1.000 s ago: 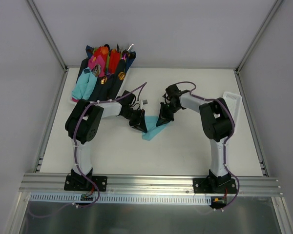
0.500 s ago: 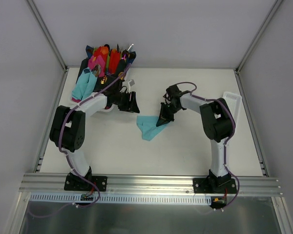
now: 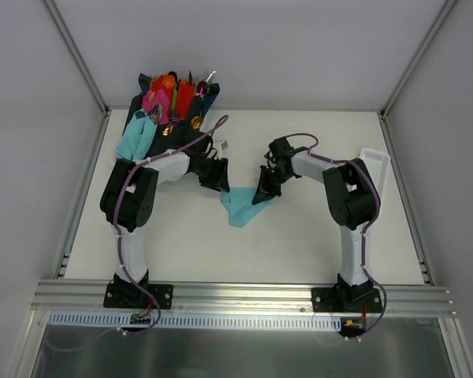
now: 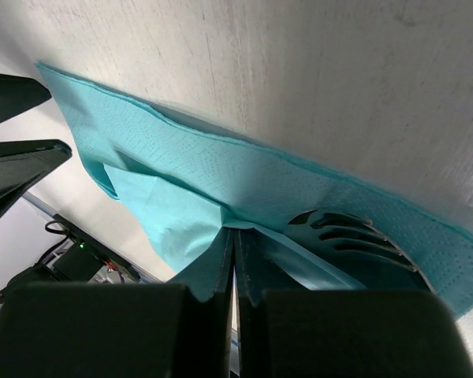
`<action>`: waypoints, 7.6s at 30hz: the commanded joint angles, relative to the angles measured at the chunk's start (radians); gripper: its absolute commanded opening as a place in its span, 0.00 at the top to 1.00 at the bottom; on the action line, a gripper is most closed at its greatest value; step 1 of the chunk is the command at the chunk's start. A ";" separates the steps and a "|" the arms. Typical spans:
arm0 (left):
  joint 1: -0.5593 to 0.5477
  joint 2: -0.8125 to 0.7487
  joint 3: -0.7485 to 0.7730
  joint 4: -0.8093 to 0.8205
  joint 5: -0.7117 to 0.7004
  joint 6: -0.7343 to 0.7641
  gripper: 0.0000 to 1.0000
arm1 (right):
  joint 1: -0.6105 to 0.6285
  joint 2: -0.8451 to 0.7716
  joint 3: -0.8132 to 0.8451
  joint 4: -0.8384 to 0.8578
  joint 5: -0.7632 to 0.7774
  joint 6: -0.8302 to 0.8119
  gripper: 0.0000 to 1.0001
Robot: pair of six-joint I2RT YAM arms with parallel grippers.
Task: Place the utensils on the paper napkin and roll it up
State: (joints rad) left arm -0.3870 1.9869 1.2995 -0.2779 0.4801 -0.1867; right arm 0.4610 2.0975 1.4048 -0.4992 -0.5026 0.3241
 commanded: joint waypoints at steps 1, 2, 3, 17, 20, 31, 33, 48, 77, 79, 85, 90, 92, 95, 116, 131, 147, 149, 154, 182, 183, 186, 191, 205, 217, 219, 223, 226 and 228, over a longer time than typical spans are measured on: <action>-0.038 0.055 0.029 -0.017 -0.069 0.043 0.57 | 0.001 0.013 -0.040 -0.056 0.095 -0.019 1.00; -0.041 0.061 0.030 -0.015 -0.075 0.043 0.59 | 0.001 0.013 -0.041 -0.056 0.095 -0.017 1.00; -0.046 0.075 0.032 -0.015 -0.080 0.041 0.60 | 0.001 0.015 -0.040 -0.058 0.095 -0.016 1.00; -0.041 -0.063 0.017 -0.015 -0.029 0.021 1.00 | -0.001 0.016 -0.049 -0.058 0.110 -0.007 1.00; -0.038 -0.126 0.027 -0.015 0.058 0.010 1.00 | 0.001 0.012 -0.055 -0.058 0.119 0.003 1.00; -0.078 -0.088 0.015 -0.015 0.321 -0.086 1.00 | 0.001 -0.004 -0.064 -0.056 0.139 0.018 1.00; -0.107 -0.068 0.004 -0.015 0.328 -0.083 1.00 | -0.001 -0.004 -0.064 -0.058 0.142 0.020 1.00; -0.162 0.095 0.001 -0.018 0.131 -0.083 1.00 | -0.002 -0.027 -0.066 -0.059 0.131 0.027 1.00; -0.141 0.168 0.006 -0.057 0.051 -0.080 1.00 | -0.056 -0.153 -0.052 -0.067 0.018 -0.053 0.85; -0.139 0.167 0.011 -0.058 0.052 -0.079 1.00 | -0.062 -0.139 -0.055 -0.065 0.022 -0.059 0.86; -0.141 0.153 0.014 -0.063 0.064 -0.073 1.00 | -0.062 -0.090 -0.064 -0.059 0.027 -0.072 0.89; -0.142 0.130 0.021 -0.061 0.106 -0.079 1.00 | -0.062 -0.071 -0.093 -0.053 0.051 -0.073 0.90; -0.141 0.107 0.020 -0.061 0.124 -0.085 1.00 | -0.061 -0.064 -0.102 -0.047 0.061 -0.066 0.91; -0.141 0.060 0.011 -0.060 0.173 -0.106 1.00 | -0.062 -0.056 -0.113 -0.042 0.075 -0.057 0.92; -0.279 -0.022 -0.075 -0.015 0.267 -0.224 1.00 | -0.064 -0.083 -0.165 -0.015 0.133 0.038 0.95; -0.314 0.093 -0.108 0.037 0.118 -0.283 1.00 | -0.064 -0.109 -0.175 -0.001 0.110 0.056 0.96; -0.306 0.127 -0.095 0.000 0.080 -0.290 1.00 | -0.073 -0.355 -0.142 -0.078 0.041 -0.025 0.86; -0.305 0.127 -0.094 0.000 0.081 -0.289 1.00 | -0.062 -0.341 -0.135 -0.068 0.032 -0.011 0.87; -0.306 0.124 -0.091 -0.001 0.081 -0.284 1.00 | -0.027 -0.266 -0.145 -0.033 0.009 0.015 0.91; -0.286 -0.289 -0.083 -0.102 0.098 -0.054 0.56 | 0.022 -0.099 -0.253 0.022 0.056 0.007 0.95; -0.286 -0.278 -0.086 -0.110 0.089 -0.051 0.57 | 0.022 -0.097 -0.253 0.022 0.056 0.007 0.95; -0.288 -0.232 -0.097 -0.113 0.071 -0.036 0.60 | 0.024 -0.099 -0.254 0.018 0.056 0.006 0.95; -0.293 -0.163 -0.068 -0.110 0.069 -0.011 0.69 | 0.022 -0.097 -0.254 0.010 0.059 0.003 0.95; -0.332 0.003 -0.083 -0.133 -0.018 0.029 0.96 | 0.016 -0.086 -0.231 -0.010 0.050 -0.005 0.95; -0.334 0.052 -0.068 -0.147 -0.133 0.041 1.00 | 0.021 -0.243 -0.153 -0.019 -0.037 0.013 0.86; -0.334 0.049 -0.068 -0.147 -0.147 0.038 0.98 | 0.027 -0.254 -0.139 -0.015 -0.053 0.027 0.86; -0.332 0.049 -0.065 -0.147 -0.143 0.030 0.96 | 0.060 -0.245 -0.159 0.020 -0.080 0.069 0.86; -0.332 0.041 -0.063 -0.147 -0.121 0.032 0.96 | 0.100 -0.212 -0.182 0.037 -0.074 0.085 0.87; -0.332 0.026 -0.062 -0.145 -0.112 0.038 0.95 | 0.110 -0.194 -0.205 0.047 -0.068 0.087 0.88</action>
State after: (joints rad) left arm -0.7120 1.9728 1.2541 -0.4107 0.5106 -0.2043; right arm 0.5034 1.8893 1.2217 -0.4789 -0.5232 0.3996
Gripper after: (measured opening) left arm 0.046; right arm 0.125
